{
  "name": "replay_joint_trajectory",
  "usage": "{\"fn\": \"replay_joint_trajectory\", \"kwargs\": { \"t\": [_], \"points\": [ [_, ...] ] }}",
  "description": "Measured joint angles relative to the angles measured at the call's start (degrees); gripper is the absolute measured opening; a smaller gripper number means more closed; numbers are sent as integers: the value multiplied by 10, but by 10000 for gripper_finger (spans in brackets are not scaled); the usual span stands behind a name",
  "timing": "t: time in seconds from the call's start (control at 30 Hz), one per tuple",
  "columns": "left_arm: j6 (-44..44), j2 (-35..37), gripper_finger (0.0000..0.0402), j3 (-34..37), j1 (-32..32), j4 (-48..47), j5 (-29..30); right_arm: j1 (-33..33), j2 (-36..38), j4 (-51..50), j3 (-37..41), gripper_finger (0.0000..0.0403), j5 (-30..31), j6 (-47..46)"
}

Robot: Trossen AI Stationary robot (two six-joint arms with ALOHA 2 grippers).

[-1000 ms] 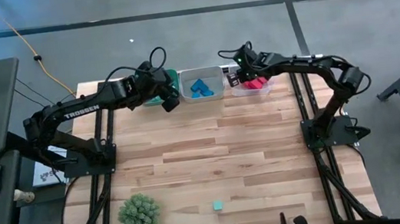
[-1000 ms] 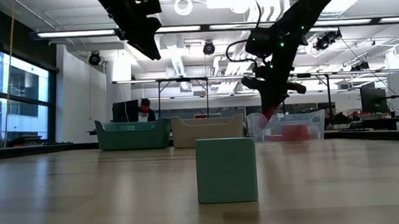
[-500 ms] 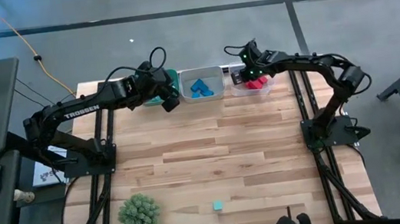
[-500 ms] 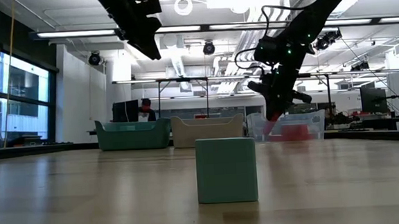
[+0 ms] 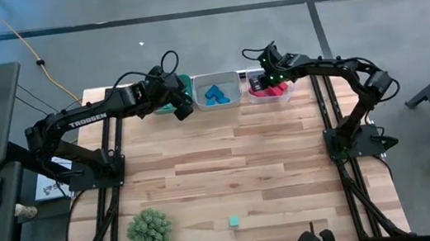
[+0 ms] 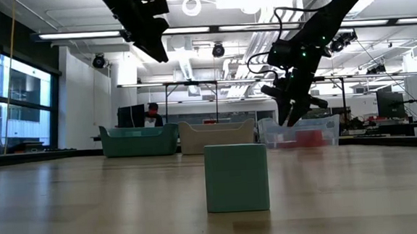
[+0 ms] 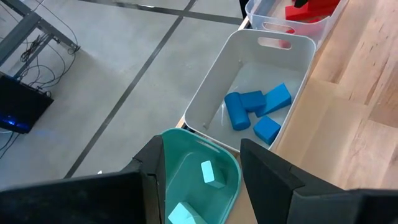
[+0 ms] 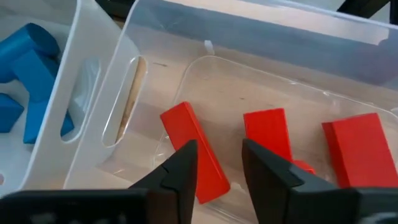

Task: Sort & place blocks by color
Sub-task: Put the light blue block into the green bin

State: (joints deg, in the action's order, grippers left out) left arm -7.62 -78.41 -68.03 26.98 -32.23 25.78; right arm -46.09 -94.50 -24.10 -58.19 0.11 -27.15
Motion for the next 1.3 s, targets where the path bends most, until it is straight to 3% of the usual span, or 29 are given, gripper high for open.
{"fn": "replay_joint_trajectory", "kwargs": {
  "t": [0.47,0.63,0.77,0.9,1.3],
  "points": [
    [1,0,129,0,0,0,0,2,1,-101,-92,123,-99,-9],
    [1,0,129,0,0,0,0,25,1,-159,-123,124,-117,-9],
    [2,0,129,0,0,-1,0,51,1,-181,-139,124,-168,-9],
    [25,0,129,0,0,-9,1,90,1,-191,-157,124,-202,-14],
    [55,19,129,0,-38,-97,-2,266,1,-203,-199,124,-190,-90]
  ]
}}
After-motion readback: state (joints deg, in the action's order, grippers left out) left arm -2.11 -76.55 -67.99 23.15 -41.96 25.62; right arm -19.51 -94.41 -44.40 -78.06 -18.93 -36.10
